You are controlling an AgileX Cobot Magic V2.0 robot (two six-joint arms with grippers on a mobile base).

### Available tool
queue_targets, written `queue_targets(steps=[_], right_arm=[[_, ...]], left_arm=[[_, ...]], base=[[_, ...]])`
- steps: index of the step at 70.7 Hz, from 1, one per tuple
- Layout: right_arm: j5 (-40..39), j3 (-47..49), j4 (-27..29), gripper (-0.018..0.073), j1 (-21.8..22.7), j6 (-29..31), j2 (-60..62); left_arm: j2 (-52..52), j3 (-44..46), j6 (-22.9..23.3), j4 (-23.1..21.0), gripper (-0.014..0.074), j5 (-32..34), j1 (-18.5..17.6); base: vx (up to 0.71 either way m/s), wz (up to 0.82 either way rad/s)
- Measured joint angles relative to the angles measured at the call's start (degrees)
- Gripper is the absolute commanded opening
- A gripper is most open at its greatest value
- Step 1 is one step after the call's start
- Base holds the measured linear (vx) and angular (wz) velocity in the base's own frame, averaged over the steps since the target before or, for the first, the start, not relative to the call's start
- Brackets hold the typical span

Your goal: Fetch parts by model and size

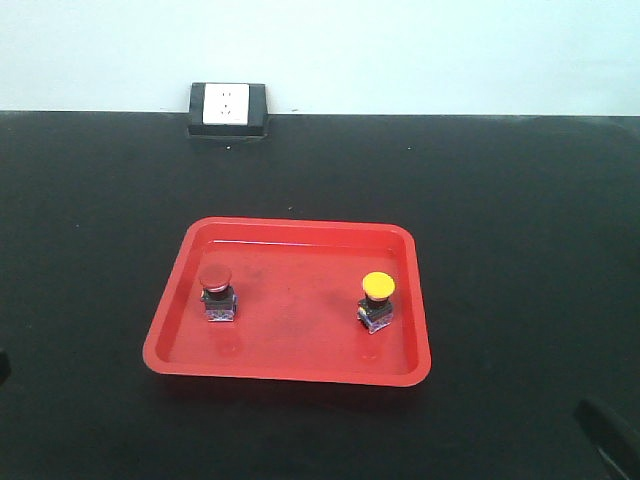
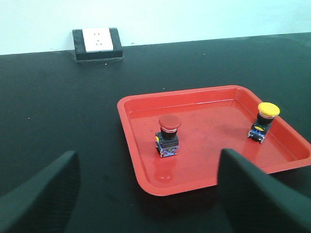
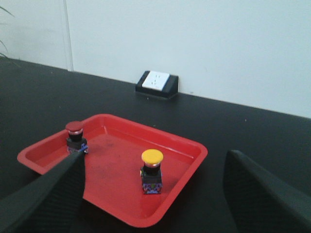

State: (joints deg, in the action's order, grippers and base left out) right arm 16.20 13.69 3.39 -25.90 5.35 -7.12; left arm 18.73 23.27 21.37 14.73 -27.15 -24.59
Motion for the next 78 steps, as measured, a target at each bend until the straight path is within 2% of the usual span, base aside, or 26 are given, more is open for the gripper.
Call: queue_targets(steps=[2,5,6,12,15,78], right_arm=[[0.0,-0.29,0.05,0.0442,0.0,0.0,0.0],[-0.24,-0.45,0.06,0.0353,0.0,0.0,0.0],[-0.29,-0.45,0.06,0.0319,0.0,0.0,0.0],[-1.0,-0.45,0.06,0.0064,0.0,0.0,0.0],[-1.06,-0.45,0.06,-0.0016,0.0,0.05,0.0],[-1.34,-0.45,0.06,-0.001,0.0,0.05,0.0]], left_arm=[[0.0,0.0,0.0,0.0,0.036,0.0,0.0],[0.0,-0.06,-0.06,0.0,0.0227,0.0,0.0],[0.0,-0.06,-0.06,0.0,0.0227,0.0,0.0],[0.0,-0.17,-0.06,0.2,-0.0008,0.0,0.0],[0.0,-0.17,-0.06,0.39,-0.0009,0.0,0.0],[0.0,-0.82,-0.06,1.14,-0.0008,0.14,0.0]], base=[[0.0,0.0],[0.0,0.0],[0.0,0.0],[0.0,0.0],[0.0,0.0],[0.0,0.0]])
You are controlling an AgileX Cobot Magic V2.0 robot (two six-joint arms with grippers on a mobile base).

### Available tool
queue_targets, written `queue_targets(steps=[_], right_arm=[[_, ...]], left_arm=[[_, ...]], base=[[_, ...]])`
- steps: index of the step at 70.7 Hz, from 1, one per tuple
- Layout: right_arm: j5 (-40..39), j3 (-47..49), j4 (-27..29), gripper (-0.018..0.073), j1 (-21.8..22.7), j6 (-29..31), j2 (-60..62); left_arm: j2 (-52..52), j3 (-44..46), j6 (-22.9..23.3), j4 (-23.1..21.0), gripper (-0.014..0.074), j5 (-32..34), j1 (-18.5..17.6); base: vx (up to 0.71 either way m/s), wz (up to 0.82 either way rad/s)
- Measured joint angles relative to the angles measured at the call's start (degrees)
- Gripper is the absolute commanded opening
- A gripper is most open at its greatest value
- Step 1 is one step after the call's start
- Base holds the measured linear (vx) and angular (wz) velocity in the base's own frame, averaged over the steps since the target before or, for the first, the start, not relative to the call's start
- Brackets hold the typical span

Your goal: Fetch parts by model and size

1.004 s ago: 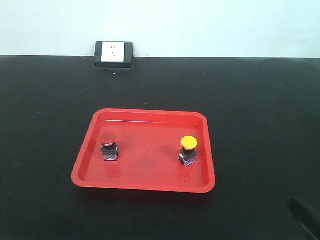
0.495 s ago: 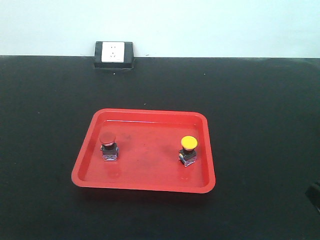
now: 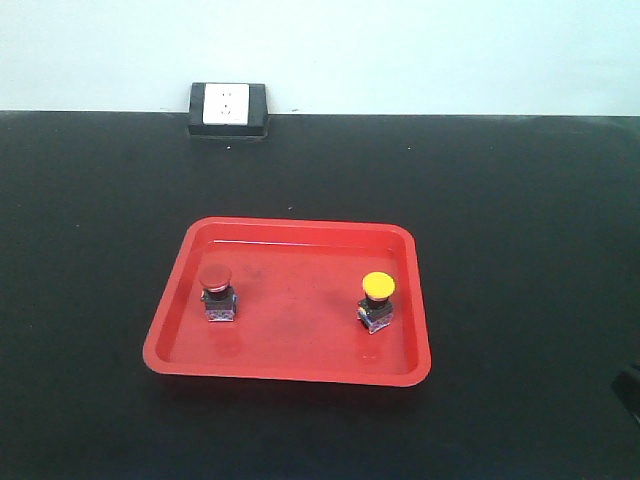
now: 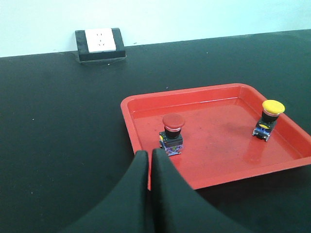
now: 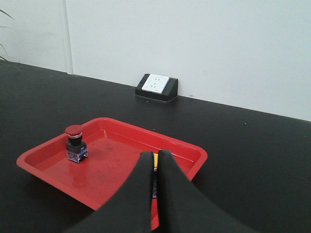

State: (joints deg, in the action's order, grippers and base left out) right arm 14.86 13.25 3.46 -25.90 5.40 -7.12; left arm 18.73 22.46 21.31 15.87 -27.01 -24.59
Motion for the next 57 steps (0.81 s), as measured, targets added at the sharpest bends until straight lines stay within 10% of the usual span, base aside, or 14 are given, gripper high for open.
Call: queue_targets(steps=[13,33,57], right_arm=[[0.0,0.0,0.0,-0.001,0.0,0.0,0.0],[0.0,0.0,0.0,-0.001,0.0,0.0,0.0],[0.0,0.0,0.0,-0.001,0.0,0.0,0.0]], left_arm=[[-2.7,-3.38,-3.71,-0.53,-0.0008,0.3,1.51],[-9.3,-11.93,-21.31,-10.41,-0.0008,9.37,14.82],[-18.85,-23.65,-16.76,-11.2,-0.0008,20.93,26.5]], base=[[0.0,0.0],[0.0,0.0],[0.0,0.0]])
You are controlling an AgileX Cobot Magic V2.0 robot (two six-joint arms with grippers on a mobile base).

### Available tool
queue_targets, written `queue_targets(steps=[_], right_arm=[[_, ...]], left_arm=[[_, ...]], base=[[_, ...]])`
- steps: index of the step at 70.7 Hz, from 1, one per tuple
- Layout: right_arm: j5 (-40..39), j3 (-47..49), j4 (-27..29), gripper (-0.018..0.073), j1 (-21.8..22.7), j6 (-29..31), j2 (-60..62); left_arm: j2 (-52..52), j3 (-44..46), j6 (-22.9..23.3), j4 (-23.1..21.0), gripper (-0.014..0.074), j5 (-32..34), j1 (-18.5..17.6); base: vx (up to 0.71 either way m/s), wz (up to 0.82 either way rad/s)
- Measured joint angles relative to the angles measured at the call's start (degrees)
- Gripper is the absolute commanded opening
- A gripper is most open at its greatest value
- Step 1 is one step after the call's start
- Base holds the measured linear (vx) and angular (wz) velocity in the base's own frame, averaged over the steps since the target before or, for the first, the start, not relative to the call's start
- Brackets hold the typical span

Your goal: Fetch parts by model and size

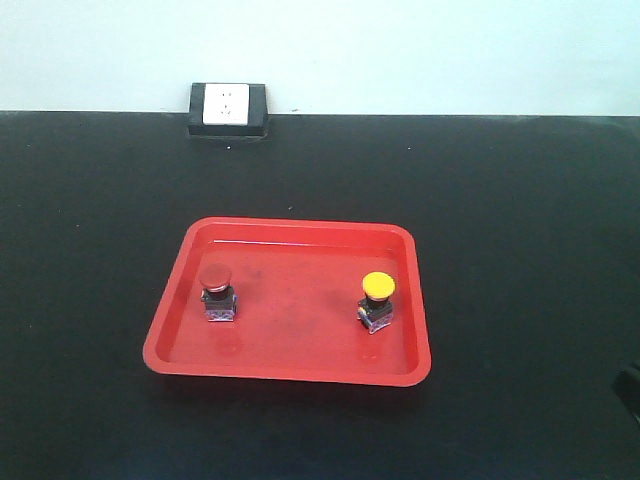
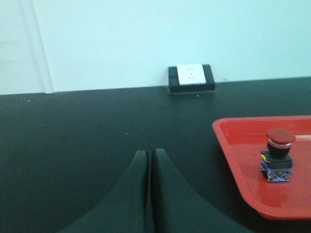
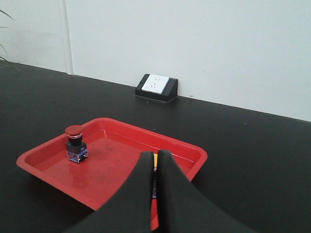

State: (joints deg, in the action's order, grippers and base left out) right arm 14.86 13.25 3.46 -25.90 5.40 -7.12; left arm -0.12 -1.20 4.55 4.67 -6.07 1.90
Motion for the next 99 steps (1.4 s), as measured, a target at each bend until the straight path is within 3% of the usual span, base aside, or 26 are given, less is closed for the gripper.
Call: queue_targets(steps=[17,41,99], right_arm=[[-0.15,0.0,0.0,-0.001,0.0,0.0,0.0],[-0.15,0.0,0.0,-0.001,0.0,0.0,0.0],[-0.15,0.0,0.0,-0.001,0.0,0.0,0.0]], left_arm=[[-0.62,-0.14,0.14,-0.06,-0.0008,0.12,0.23],[-0.62,-0.14,0.14,-0.48,-0.0008,0.37,-7.05],[-0.62,-0.14,0.14,-1.53,-0.0007,0.56,-7.15]], base=[[0.0,0.0],[0.0,0.0],[0.0,0.0]])
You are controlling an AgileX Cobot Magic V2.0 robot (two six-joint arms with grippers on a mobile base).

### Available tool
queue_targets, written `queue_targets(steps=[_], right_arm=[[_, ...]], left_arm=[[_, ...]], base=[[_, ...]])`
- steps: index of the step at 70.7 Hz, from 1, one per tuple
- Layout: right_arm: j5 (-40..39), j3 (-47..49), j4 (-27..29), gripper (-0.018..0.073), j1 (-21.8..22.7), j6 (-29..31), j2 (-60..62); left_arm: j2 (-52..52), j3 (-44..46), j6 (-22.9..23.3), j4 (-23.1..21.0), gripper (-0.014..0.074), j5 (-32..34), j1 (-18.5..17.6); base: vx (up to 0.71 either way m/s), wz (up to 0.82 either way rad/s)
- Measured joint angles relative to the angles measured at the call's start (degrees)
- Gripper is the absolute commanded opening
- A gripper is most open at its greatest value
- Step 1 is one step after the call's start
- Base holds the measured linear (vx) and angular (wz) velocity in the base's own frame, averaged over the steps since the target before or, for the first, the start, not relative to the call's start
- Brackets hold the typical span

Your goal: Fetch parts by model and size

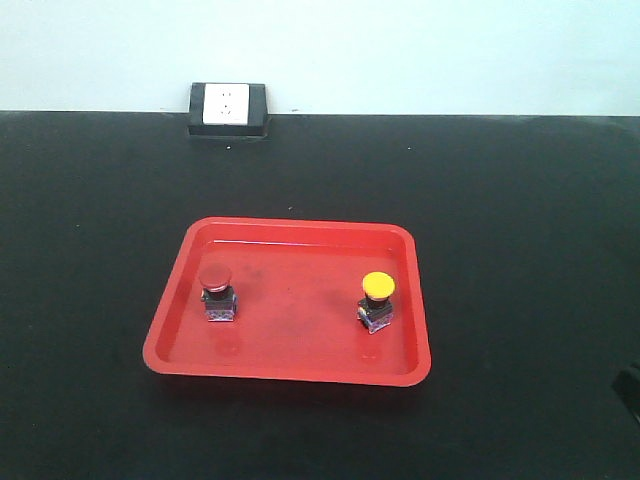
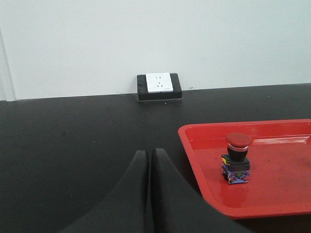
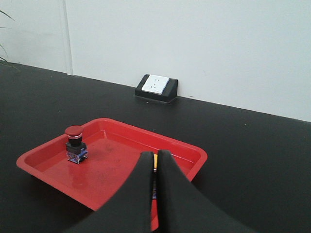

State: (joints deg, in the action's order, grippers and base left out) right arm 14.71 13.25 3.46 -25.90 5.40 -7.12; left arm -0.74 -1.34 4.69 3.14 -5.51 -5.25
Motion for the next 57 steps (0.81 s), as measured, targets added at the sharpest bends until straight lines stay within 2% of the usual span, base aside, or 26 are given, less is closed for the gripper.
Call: queue_targets(steps=[21,27,39,57], right_arm=[[0.0,0.0,0.0,-0.001,0.0,0.0,0.0],[0.0,0.0,0.0,-0.001,1.22,0.05,0.0],[-0.92,-0.66,-0.91,-0.001,9.26,0.02,0.0],[-10.1,-9.03,-3.46,-0.001,21.05,-0.03,2.64]], left_arm=[[0.0,0.0,0.0,0.0,-0.0007,0.0,0.0],[0.0,0.0,0.0,0.0,-0.0007,0.0,0.0],[0.0,0.0,0.0,0.0,-0.0007,0.0,0.0],[0.0,0.0,0.0,0.0,-0.0007,0.0,0.0]], base=[[0.0,0.0],[0.0,0.0],[0.0,0.0],[0.0,0.0]])
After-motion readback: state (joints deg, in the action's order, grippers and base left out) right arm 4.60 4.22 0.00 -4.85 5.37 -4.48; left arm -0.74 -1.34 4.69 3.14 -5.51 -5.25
